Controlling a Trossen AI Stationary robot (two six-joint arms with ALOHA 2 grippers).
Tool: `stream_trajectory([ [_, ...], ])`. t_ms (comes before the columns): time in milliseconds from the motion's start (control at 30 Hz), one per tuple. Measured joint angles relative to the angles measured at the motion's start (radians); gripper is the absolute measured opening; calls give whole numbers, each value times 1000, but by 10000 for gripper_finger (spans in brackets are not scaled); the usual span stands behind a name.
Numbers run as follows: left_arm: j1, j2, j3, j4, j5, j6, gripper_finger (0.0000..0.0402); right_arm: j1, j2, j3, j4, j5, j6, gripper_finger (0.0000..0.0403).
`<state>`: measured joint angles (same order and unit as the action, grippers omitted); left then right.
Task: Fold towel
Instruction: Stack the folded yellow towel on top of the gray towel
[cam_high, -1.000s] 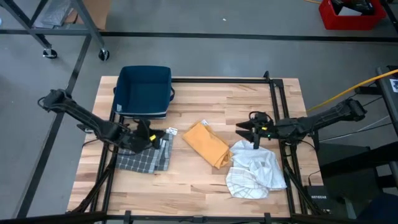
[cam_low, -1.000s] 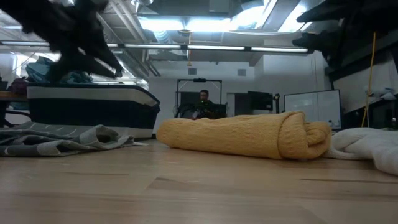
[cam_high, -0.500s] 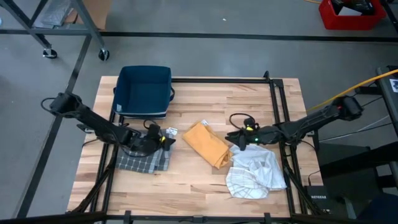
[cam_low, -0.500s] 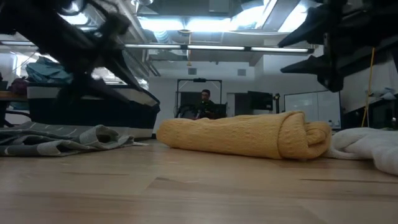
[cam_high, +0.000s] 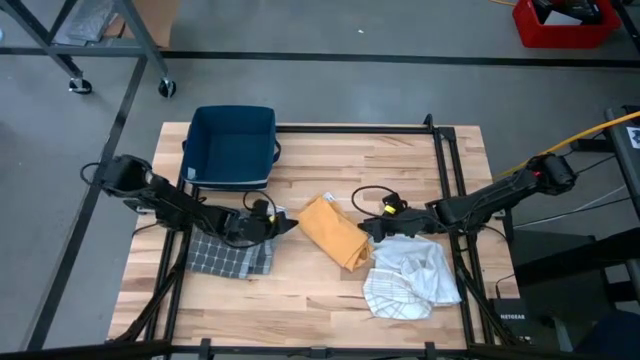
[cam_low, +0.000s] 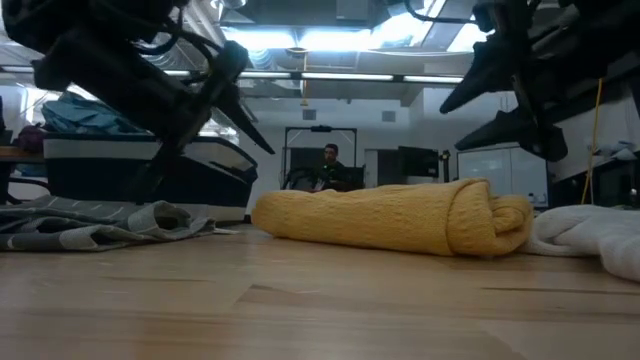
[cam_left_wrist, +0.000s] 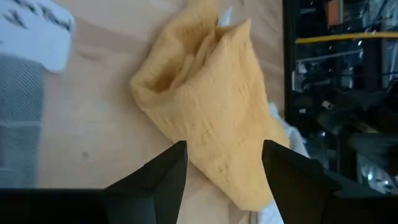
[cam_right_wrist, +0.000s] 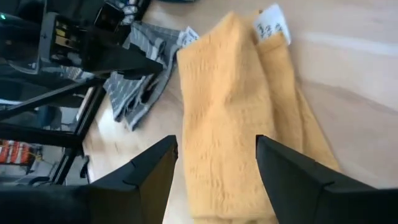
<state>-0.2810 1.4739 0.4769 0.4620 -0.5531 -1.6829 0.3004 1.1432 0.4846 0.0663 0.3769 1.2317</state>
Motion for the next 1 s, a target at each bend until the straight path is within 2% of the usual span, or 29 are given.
stream_trajectory([
  [167,1,75,42,0,52,-32,200,0,8,26,-16,-23,3,225],
  [533,8,218,105,4,52,-182,200,0,8,31,-26,-22,19,225],
  [800,63,240,147,-5,54,-89,200,0,29,30,-42,-11,70,225],
  [1000,106,240,149,-26,54,-111,200,0,138,31,0,-30,134,225],
])
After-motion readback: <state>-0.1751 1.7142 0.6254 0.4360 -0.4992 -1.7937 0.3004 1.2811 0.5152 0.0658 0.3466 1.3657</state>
